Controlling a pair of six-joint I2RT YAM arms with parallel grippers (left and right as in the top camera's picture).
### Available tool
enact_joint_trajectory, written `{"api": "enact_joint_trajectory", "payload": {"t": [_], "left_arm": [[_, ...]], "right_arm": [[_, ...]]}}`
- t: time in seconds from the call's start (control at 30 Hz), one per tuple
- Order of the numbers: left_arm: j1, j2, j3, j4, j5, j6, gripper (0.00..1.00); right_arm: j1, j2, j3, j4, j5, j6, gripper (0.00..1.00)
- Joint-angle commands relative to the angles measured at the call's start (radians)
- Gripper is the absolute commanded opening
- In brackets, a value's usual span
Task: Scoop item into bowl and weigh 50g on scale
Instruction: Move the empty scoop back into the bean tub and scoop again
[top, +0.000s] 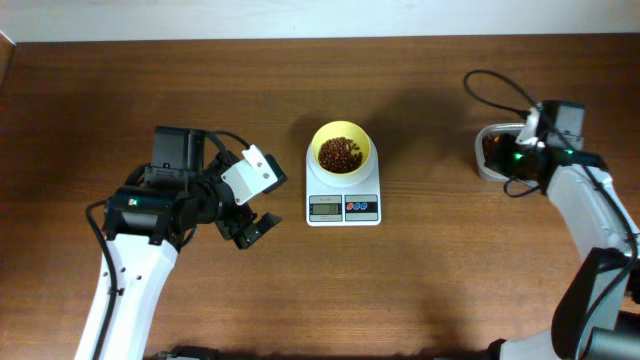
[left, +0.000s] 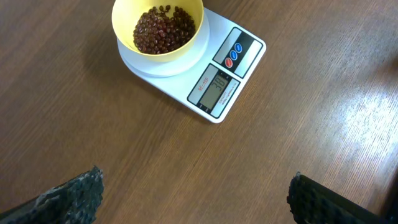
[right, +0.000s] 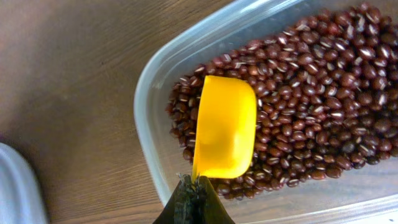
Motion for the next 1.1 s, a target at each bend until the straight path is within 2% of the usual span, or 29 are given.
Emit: {"api": "enact_joint_trajectory", "payload": {"t": [0.0,0.1,0.37,0.63,0.77,0.93,1.07], "left_arm": [[0.001,0.000,0.017,-0.002,0.003,0.013,0.99],[0.001,0.000,0.017,-0.002,0.003,0.013,0.99],[0.001,0.000,0.017,-0.002,0.003,0.013,0.99],[0.001,0.000,0.017,-0.002,0.003,0.013,0.99],[0.001,0.000,0.017,-0.002,0.003,0.013,0.99],[0.001,0.000,0.017,-0.002,0.003,0.013,0.99],[0.001,0.000,0.017,-0.002,0.004,0.013,0.99]], "right_arm": [[-0.063,0.034,-0.009,-0.012,-0.220,0.048,0.04],[-0.149,0.034,-0.009,-0.013,-0.354,0.048,0.04],[-0.274,0.034,-0.009,-0.016,-0.441,0.047,0.04],[-0.349,0.034,-0.009,-0.014,-0.503,0.047,0.04],[-0.402,0.034,-0.009,-0.013,-0.612,0.043,0.04],[-0.413,0.034,-0.009,-0.009,-0.739,0.043,0.04],[-0.410,0.034,-0.009,-0.008,-0.763,0.043,0.04]]}}
